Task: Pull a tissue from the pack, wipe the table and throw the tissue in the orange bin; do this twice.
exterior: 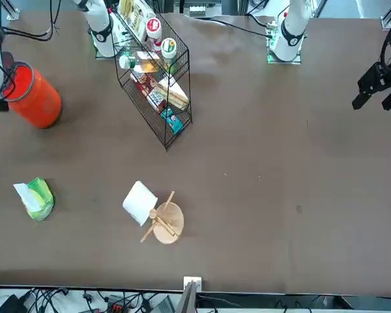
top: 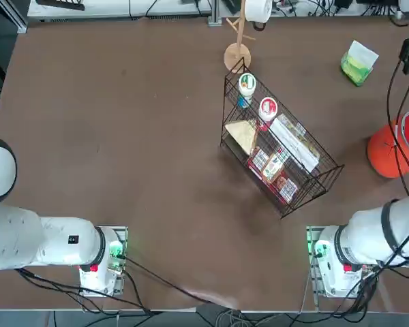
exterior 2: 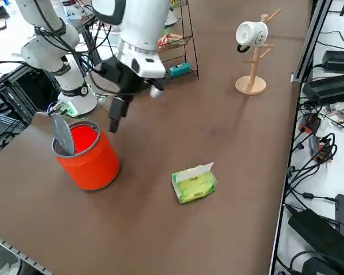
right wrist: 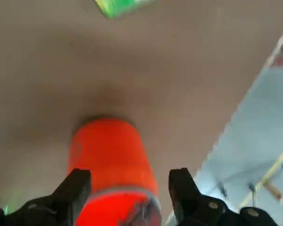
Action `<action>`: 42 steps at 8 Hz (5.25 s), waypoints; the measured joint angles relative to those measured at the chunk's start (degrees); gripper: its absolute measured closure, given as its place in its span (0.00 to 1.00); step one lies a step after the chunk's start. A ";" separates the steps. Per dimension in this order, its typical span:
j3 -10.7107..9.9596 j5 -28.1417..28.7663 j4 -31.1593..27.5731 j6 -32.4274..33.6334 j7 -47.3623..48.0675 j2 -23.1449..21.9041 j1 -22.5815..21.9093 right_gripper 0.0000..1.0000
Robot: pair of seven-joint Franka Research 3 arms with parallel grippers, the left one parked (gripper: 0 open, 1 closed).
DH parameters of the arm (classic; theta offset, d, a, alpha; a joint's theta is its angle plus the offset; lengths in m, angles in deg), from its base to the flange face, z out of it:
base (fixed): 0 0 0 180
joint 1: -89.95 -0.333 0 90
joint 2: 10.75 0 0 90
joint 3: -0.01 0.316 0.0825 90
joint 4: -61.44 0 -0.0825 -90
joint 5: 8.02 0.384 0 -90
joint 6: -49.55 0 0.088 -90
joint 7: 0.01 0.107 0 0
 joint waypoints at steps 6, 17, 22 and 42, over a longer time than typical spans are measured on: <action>1.34 3.20 7.59 -21.82 -17.35 14.89 -0.13 0.03; 2.19 3.17 9.04 -36.54 -22.33 24.52 0.56 0.20; 2.12 3.17 9.56 -32.19 -23.39 24.06 0.59 0.75; 4.09 22.34 -2.35 2.76 24.90 3.16 -17.96 0.99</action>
